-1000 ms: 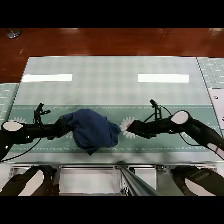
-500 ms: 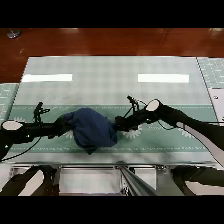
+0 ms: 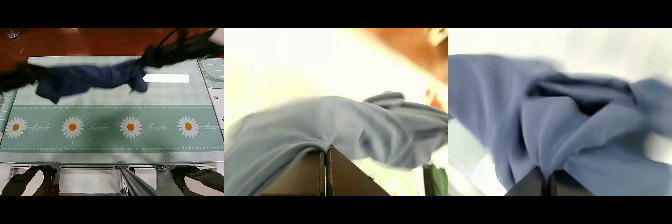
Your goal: Fold the shirts.
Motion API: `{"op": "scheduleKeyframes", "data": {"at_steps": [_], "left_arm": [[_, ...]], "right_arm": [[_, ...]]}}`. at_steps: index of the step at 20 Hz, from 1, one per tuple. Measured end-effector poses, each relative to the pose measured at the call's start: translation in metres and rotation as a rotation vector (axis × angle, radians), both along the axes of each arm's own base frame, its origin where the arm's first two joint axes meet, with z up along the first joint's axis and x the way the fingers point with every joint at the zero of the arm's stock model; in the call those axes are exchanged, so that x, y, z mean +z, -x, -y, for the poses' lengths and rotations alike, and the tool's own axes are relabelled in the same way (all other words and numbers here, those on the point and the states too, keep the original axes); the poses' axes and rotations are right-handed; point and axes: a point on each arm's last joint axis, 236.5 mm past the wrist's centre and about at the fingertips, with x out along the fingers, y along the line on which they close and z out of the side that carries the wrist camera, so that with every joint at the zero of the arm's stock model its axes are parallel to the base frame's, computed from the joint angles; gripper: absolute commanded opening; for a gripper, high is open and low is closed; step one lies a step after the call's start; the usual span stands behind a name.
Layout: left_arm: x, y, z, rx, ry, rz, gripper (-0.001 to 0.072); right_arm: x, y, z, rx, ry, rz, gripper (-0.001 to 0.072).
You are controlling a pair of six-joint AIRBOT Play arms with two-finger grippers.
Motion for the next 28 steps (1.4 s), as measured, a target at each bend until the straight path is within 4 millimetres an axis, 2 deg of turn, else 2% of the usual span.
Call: {"op": "scheduleKeyframes", "data": {"at_steps": [2,4,5,7,8,10,12,14,16,19,22,24,28], "left_arm": [[0.087,0.002,-0.001,0.01,-0.052,0.206,0.003],[0.152,0.019,-0.002,0.024,-0.118,0.361,0.003],[0.177,0.03,-0.001,0.03,-0.154,0.418,0.003],[0.212,0.058,0.003,0.035,-0.218,0.499,0.003],[0.221,0.072,0.006,0.028,-0.247,0.523,0.003],[0.226,0.1,0.015,-0.005,-0.297,0.531,0.003],[0.213,0.123,0.025,-0.062,-0.336,0.487,0.003],[0.187,0.14,0.032,-0.12,-0.361,0.405,0.003],[0.15,0.151,0.036,-0.179,-0.366,0.293,0.003],[0.076,0.154,0.037,-0.245,-0.327,0.08,0.0029],[-0.003,0.139,0.034,-0.259,-0.258,-0.101,0.003],[-0.051,0.117,0.029,-0.216,-0.215,-0.166,0.0029],[-0.136,0.071,0.024,-0.131,-0.182,-0.295,0.003]], "right_arm": [[0.082,0.017,0.028,-0.029,0.04,0.191,0.0019],[0.14,0.051,0.053,-0.068,0.093,0.341,0.0019],[0.16,0.072,0.066,-0.09,0.124,0.397,0.0019],[0.181,0.11,0.089,-0.134,0.187,0.452,0.0019],[0.187,0.129,0.099,-0.149,0.212,0.467,0.0019],[0.187,0.159,0.113,-0.17,0.255,0.461,0.0019],[0.177,0.181,0.123,-0.183,0.285,0.42,0.0019],[0.155,0.193,0.127,-0.18,0.307,0.344,0.0019],[0.121,0.197,0.128,-0.171,0.326,0.239,0.0019],[0.052,0.191,0.125,-0.146,0.343,0.066,0.002],[-0.024,0.171,0.122,-0.152,0.353,-0.083,0.002],[-0.071,0.143,0.128,-0.193,0.382,-0.142,0.002],[-0.142,0.077,0.143,-0.296,0.429,-0.245,0.002]]}}
